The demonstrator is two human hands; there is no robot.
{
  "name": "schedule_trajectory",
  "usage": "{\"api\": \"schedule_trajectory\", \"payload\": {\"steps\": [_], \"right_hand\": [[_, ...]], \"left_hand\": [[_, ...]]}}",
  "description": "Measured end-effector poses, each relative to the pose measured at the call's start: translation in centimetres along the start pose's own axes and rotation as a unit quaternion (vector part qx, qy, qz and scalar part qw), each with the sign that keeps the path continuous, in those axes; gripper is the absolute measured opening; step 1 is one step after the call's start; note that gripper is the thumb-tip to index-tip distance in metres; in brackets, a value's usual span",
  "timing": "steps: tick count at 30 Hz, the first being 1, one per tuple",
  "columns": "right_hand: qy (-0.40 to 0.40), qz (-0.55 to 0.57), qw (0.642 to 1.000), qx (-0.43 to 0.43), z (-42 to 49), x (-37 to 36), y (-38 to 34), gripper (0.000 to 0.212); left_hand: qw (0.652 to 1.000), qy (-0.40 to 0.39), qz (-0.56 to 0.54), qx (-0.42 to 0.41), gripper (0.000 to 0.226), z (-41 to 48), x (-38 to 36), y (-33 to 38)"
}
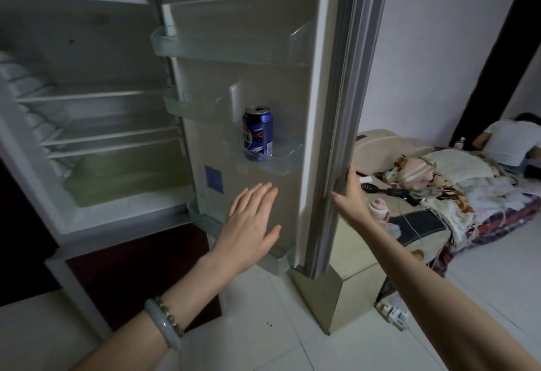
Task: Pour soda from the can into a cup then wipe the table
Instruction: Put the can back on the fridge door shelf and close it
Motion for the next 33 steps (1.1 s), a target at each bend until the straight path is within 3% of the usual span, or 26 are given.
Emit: {"api": "schedule_trajectory", "payload": {"steps": [9,19,23,33], "right_hand": [[-0.027,-0.051,0.991,0.124,-5.6,-0.6,-2.9,0.086],[-0.082,-0.105,0.944,0.300,-12.9,-4.3,-7.6,0.083],[-0.097,-0.121,0.902,0.402,-14.8,-6.2,-10.9,0.076],[-0.058,-0.113,0.791,0.599,-16.0,-14.5,-22.0,0.063]], "left_hand": [[0.999,-0.002,0.002,0.033,0.067,-3.6,-0.3,-0.6],[0.976,-0.011,-0.183,0.117,0.076,-8.5,0.6,-2.0],[0.946,0.061,-0.252,0.196,0.080,-11.5,2.2,-4.5],[0.877,0.251,-0.263,0.313,0.075,-19.1,9.1,-11.8]]}}
Point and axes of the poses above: each hand's wrist, its own z-axis towards the middle knuckle, its own x-axis out of the back of the hand, y = z × x, the point moved 4 cm from there along z, towards the middle knuckle, and after that the axes turned 14 degrees about -z, right-handed, at the moved point
